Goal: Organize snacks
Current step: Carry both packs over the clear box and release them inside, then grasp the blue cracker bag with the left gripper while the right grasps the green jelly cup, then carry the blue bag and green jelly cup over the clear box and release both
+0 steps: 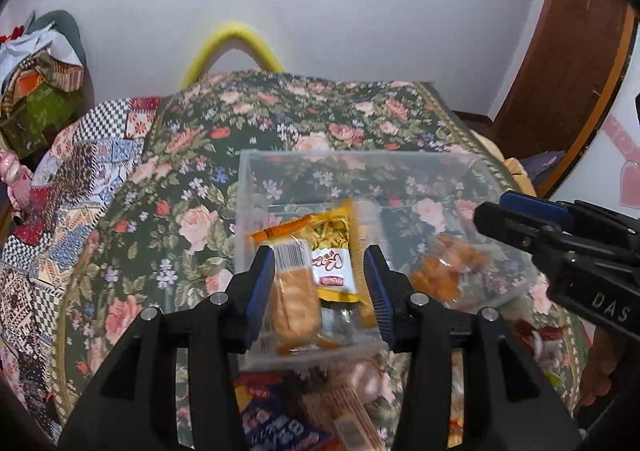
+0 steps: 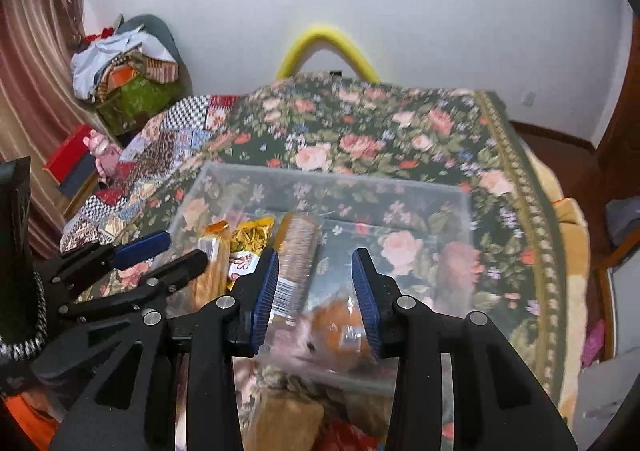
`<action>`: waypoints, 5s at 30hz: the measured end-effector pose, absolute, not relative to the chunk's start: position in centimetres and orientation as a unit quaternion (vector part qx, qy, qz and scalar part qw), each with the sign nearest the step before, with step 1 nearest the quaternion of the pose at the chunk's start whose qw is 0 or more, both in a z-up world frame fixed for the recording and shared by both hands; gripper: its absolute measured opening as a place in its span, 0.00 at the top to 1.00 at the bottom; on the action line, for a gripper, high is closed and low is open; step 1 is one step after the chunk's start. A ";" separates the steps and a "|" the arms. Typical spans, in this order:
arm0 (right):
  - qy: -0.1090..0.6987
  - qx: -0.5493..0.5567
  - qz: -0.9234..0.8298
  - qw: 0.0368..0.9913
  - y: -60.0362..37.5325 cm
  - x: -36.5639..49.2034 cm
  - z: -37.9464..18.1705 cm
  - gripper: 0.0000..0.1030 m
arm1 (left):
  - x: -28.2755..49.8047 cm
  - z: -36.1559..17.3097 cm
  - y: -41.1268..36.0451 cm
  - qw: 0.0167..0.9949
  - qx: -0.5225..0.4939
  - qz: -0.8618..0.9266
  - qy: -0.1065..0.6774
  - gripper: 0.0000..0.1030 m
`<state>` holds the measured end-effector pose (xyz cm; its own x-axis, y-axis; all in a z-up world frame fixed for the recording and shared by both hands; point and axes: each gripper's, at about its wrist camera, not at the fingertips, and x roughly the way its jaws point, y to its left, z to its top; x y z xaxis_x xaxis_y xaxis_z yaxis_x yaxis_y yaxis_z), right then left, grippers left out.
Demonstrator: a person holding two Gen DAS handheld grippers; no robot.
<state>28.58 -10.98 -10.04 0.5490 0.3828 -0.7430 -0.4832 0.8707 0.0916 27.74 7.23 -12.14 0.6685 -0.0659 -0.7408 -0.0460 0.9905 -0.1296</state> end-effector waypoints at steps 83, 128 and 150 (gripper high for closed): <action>0.449 -0.015 0.179 0.875 -24.1 16.4 -18.5 0.48 | 16.7 -20.0 12.0 0.883 -0.119 0.064 0.450 0.58; 0.340 -0.070 0.255 0.902 -14.9 25.3 -9.4 0.48 | 22.9 -10.3 4.3 0.929 -0.073 -0.033 0.362 0.58; 0.430 -0.137 0.271 0.851 -11.1 31.6 -14.2 0.48 | 30.4 -15.2 5.3 0.901 -0.055 -0.026 0.429 0.58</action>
